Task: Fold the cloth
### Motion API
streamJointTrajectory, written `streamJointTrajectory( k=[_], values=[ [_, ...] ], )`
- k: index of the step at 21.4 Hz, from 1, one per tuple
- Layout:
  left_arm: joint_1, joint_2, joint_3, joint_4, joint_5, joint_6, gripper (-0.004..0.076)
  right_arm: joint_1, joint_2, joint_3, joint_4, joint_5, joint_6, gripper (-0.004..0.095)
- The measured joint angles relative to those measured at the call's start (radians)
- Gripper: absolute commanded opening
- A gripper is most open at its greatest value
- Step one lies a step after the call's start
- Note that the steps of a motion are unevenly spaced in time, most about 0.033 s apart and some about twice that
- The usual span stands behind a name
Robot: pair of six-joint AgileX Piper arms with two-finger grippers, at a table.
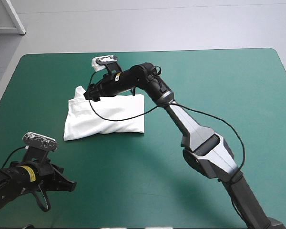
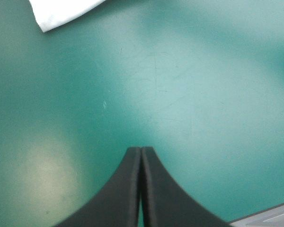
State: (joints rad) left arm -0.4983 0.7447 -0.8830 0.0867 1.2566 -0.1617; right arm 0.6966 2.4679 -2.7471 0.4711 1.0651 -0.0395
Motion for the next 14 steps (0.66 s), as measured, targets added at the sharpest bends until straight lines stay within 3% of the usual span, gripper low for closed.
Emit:
streamJointTrajectory(
  k=[3, 8, 14],
  values=[
    [0.0, 0.0, 0.0, 0.018, 0.0, 0.005, -0.001, -0.067, -0.011, -0.063, -0.105, 0.169, 0.112, 0.0621],
    [0.0, -0.001, 0.0, 0.036, 0.0, 0.006, -0.001, -0.148, -0.016, -0.063, -0.175, 0.182, 0.206, 0.0621],
    [0.0, -0.001, 0.0, 0.038, -0.001, 0.006, -0.001, -0.193, -0.096, 0.283, -0.157, 0.182, 0.225, 0.0621]
  ],
)
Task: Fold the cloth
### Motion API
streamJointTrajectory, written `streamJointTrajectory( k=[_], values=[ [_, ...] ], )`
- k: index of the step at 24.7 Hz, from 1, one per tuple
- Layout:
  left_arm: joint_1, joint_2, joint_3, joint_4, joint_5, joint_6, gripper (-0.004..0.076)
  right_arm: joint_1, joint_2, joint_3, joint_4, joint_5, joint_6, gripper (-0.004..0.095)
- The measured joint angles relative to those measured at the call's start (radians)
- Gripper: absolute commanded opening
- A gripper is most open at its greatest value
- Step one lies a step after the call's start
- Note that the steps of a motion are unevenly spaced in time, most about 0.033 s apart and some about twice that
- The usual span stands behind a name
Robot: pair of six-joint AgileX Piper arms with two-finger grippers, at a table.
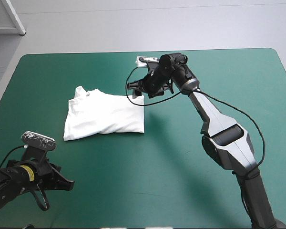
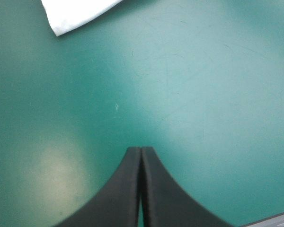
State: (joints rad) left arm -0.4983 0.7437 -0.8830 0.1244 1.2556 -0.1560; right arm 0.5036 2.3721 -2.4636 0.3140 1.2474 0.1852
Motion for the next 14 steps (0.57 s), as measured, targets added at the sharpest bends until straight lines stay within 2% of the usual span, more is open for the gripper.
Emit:
streamJointTrajectory(
  k=[7, 9, 10, 11, 12, 14],
  values=[
    [0.0, 0.0, 0.0, 0.0, 0.001, 0.0, -0.001, 0.035, -0.005, 0.196, 0.005, -0.018, -0.041, 0.062],
    [0.0, 0.0, 0.0, 0.0, 0.001, 0.0, -0.001, 0.05, -0.02, 0.231, 0.013, -0.044, -0.065, 0.0586],
    [0.0, 0.0, 0.0, 0.0, 0.001, 0.0, -0.001, 0.054, -0.022, 0.235, 0.014, -0.048, -0.072, 0.0467],
    [0.0, 0.0, 0.0, 0.0, 0.001, 0.0, -0.001, 0.064, -0.023, 0.239, 0.021, -0.054, -0.085, 0.0395],
    [0.0, 0.0, 0.0, 0.0, 0.001, 0.0, -0.001, 0.067, -0.023, 0.239, 0.022, -0.055, -0.09, 0.0182],
    [0.0, 0.0, 0.0, 0.0, 0.001, 0.0, -0.001, 0.076, -0.023, 0.247, 0.025, -0.05, -0.113, -0.0021]
  ],
)
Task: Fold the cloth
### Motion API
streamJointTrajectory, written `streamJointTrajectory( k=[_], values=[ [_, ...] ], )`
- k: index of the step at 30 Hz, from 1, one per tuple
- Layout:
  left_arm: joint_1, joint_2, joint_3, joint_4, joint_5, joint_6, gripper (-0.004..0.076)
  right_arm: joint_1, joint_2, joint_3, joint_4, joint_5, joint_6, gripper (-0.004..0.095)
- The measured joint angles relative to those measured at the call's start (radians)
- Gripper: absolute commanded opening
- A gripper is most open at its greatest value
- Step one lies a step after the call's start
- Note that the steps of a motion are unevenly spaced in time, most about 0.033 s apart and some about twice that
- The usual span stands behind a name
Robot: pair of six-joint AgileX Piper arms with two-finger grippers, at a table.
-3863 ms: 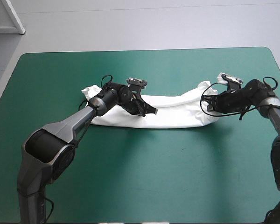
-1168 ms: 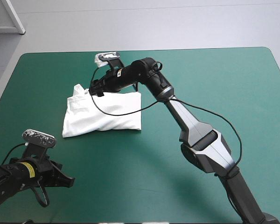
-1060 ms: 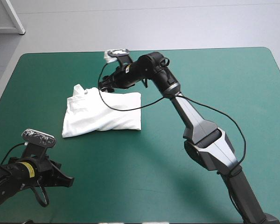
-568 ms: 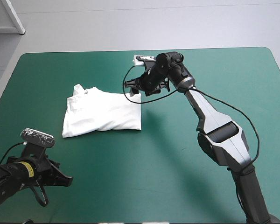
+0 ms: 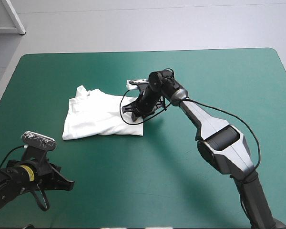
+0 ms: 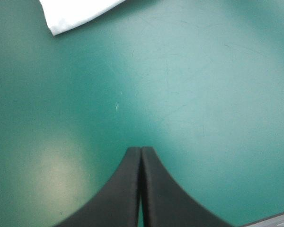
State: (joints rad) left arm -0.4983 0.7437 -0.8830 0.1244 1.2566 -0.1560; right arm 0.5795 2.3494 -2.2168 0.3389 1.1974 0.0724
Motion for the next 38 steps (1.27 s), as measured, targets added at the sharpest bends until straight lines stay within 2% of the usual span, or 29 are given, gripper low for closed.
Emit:
streamJointTrajectory(
  k=[6, 14, 22, 29, 35, 37, 38],
  values=[
    [0.0, 0.0, 0.0, 0.0, 0.0, 0.0, -0.001, 0.001, -0.004, 0.001, -0.028, 0.01, -0.024, -0.0013],
    [0.0, 0.0, 0.0, 0.0, 0.0, 0.0, -0.001, -0.044, -0.07, 0.003, -0.217, 0.033, -0.007, -0.0018],
    [0.0, 0.0, 0.0, 0.0, 0.0, 0.0, -0.001, -0.251, -0.131, 0.037, -0.321, 0.04, 0.045, -0.0018],
    [0.0, 0.0, 0.0, -0.001, 0.0, 0.0, -0.001, -0.516, -0.218, 0.207, -0.388, 0.037, 0.048, -0.0018],
    [0.0, 0.0, 0.0, -0.001, 0.0, 0.0, -0.001, -0.715, -0.277, 0.325, -0.394, 0.038, 0.034, -0.0016],
    [0.0, 0.0, 0.0, 0.0, 0.0, 0.0, -0.001, -0.747, -0.285, 0.333, -0.382, 0.038, 0.031, 0.0032],
    [0.0, 0.0, 0.0, 0.0, 0.0, 0.0, -0.001, -0.757, -0.288, 0.335, -0.37, 0.038, 0.023, 0.0097]
  ],
)
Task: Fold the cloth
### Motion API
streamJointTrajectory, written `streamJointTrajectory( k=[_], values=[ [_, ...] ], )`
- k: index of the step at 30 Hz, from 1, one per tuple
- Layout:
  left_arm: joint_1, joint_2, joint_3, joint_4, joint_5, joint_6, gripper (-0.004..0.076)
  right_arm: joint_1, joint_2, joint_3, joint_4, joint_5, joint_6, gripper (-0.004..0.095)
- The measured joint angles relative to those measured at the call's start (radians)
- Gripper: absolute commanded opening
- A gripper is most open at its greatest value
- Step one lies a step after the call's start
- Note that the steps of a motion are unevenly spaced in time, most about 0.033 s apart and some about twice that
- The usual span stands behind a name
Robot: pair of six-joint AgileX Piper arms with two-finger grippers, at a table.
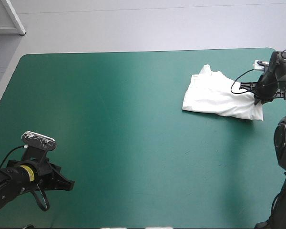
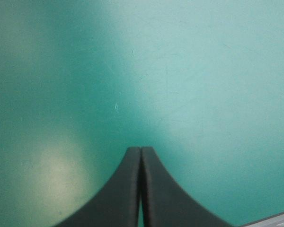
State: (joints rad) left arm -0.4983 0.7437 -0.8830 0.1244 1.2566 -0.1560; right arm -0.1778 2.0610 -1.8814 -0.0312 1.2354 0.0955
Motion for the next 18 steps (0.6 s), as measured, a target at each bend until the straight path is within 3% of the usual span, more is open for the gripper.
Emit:
streamJointTrajectory(
  k=[2, 5, 7, 9, 18],
  values=[
    [0.0, 0.0, 0.0, 0.0, 0.0, 0.0, -0.001, -0.005, -0.004, 0.001, 0.031, 0.0, -0.017, 0.0267],
    [0.0, 0.0, 0.0, 0.0, 0.0, 0.0, -0.001, -0.005, -0.006, 0.001, 0.054, -0.001, -0.03, 0.0612],
    [0.0, 0.0, 0.0, 0.0, 0.0, 0.0, -0.001, -0.005, -0.006, 0.001, 0.056, -0.001, -0.031, 0.0758],
    [0.0, 0.0, 0.0, 0.0, 0.0, 0.0, -0.001, -0.005, -0.008, 0.001, 0.049, -0.001, -0.031, 0.0799],
    [0.0, 0.0, 0.0, 0.0, 0.0, 0.002, -0.001, -0.005, -0.027, 0.001, 0.031, -0.001, -0.031, 0.0721]
  ],
)
